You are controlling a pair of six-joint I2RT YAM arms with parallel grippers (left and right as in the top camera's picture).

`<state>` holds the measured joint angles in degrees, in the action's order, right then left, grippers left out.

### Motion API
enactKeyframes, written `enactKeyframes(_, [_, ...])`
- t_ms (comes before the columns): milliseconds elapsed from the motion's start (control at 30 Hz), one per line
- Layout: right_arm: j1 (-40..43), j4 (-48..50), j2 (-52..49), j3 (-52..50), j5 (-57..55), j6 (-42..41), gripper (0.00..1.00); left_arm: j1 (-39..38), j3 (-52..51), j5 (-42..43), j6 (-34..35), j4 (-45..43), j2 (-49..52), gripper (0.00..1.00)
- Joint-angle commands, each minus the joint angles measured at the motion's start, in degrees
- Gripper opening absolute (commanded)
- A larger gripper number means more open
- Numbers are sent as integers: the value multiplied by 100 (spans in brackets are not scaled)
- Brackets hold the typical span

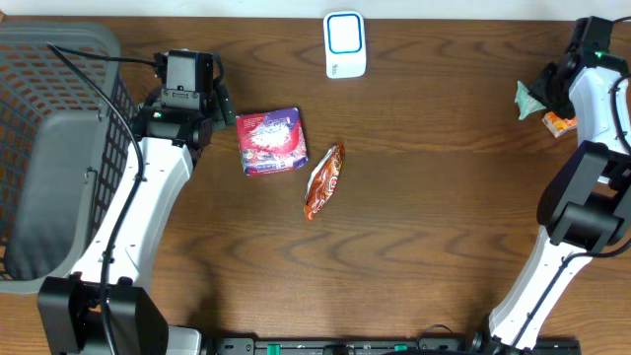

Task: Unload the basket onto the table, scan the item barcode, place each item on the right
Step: 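Carry the wipes right and release them beside the Kleenex pack, then move the right gripper back to the red snack bar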

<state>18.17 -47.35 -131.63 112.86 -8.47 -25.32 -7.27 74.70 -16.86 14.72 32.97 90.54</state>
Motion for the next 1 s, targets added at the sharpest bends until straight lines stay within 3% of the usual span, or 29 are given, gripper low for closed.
enactKeyframes(0, [-28,-68,-68,61,332,-57,38,13,33,-74,-74,0,11,99])
enactKeyframes(400, [-717,-31,387,61,3379,210,42,13,33,-74,-74,0,11,99])
enactKeyframes(467, [-986,-131,387,61,4079,442,47,13,33,-74,-74,0,11,99])
enactKeyframes(500, [-1147,-232,385,61,4266,529,54,13,33,-76,-74,0,11,99])
enactKeyframes(567, [-1480,-461,385,61,4277,597,68,13,33,-74,-74,0,11,99])
enactKeyframes(600, [-1655,-570,385,61,4214,614,70,13,33,-74,-74,0,11,99])
enactKeyframes(767, [-2605,-992,345,59,3423,610,56,13,33,-74,-74,0,11,99])
enactKeyframes(967, [-3775,-1119,299,-17,3071,555,57,13,33,-74,-74,0,11,99])
